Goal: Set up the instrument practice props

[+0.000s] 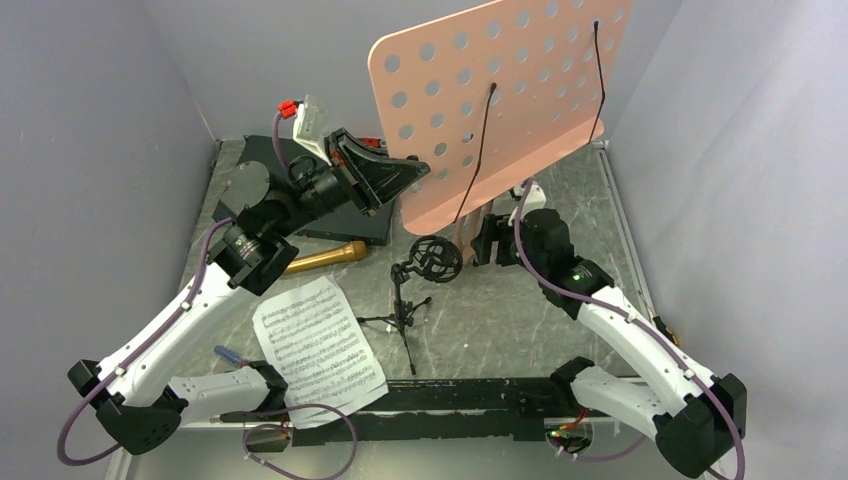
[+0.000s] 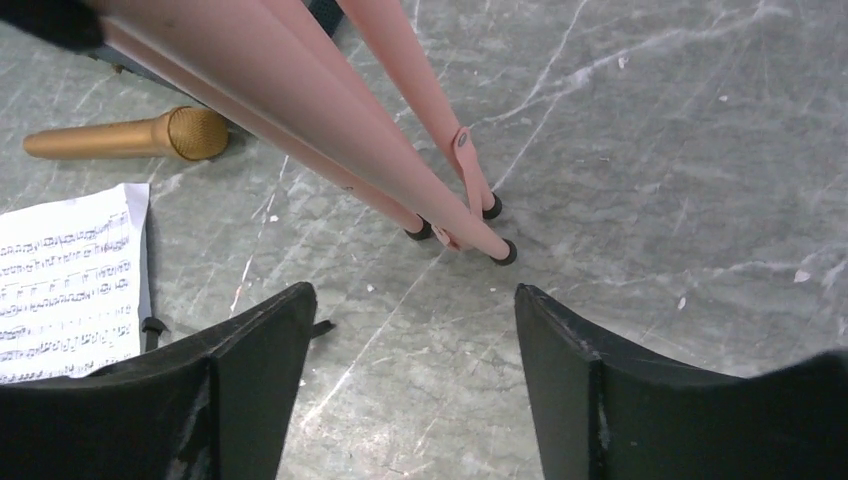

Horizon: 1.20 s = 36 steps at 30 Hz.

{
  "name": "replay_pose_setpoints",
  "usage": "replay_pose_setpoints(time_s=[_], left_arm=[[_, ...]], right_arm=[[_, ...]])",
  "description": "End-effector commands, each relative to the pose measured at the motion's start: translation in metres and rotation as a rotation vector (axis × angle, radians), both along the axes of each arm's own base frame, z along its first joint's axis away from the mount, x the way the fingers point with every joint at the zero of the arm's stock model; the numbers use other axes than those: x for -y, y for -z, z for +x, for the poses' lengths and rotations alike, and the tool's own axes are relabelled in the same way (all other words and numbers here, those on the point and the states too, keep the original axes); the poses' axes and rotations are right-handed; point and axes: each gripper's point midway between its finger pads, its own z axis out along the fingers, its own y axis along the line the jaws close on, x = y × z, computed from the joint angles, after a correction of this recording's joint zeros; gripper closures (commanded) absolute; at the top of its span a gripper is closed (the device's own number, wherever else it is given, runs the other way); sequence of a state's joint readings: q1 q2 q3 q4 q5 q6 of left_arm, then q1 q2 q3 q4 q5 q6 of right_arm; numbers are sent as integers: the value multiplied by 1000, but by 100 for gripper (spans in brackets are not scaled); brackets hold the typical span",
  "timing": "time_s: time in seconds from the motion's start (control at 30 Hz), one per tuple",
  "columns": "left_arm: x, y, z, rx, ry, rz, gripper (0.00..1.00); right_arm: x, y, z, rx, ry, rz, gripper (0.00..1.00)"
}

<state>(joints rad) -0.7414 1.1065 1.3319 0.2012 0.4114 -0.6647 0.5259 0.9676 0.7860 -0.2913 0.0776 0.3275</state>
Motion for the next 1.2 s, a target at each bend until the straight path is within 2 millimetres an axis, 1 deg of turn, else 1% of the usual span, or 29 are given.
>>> replay_pose_setpoints(time_s=[0.0,0.03,0.07,0.1,0.23,0.47,0.53,0.63,0.83,0.87,0.9,1.0,1.17], left_arm=[[9,8,-20,-238,133,-16,97],[8,7,-20,-238,125,-20,97],[6,6,-19,-240,112,-27,97],[5,5,-18,-239,104,-31,97],[3,4,-19,-235,95,-31,97],[9,4,-20,-241,131,-19,97],[11,6,-19,-245,132,-17,97],[11,6,-18,-246,133,-16,97],[12,5,-18,-252,136,-18,97],[12,5,-18,-252,138,-17,97],[13,5,-18,-253,139,-18,97],[13,5,-18,-252,137,-16,97],[13,4,-16,-243,123,-5,97]], right_arm=[[-3,-24,8,115,-38,-3,30],[-4,-26,9,122,-42,1,34],[-5,-28,10,129,-47,4,41],[-6,-30,10,140,-54,11,44],[-6,-34,11,207,-57,30,44],[-1,-56,18,386,-50,38,44],[-2,-58,21,413,-54,33,45],[-10,-60,23,443,-97,29,46],[-15,-58,38,441,-94,15,53],[-16,-58,40,444,-94,16,55],[-17,-59,41,449,-99,18,60],[-20,-61,42,455,-111,22,77],[-17,-63,39,451,-103,26,99]])
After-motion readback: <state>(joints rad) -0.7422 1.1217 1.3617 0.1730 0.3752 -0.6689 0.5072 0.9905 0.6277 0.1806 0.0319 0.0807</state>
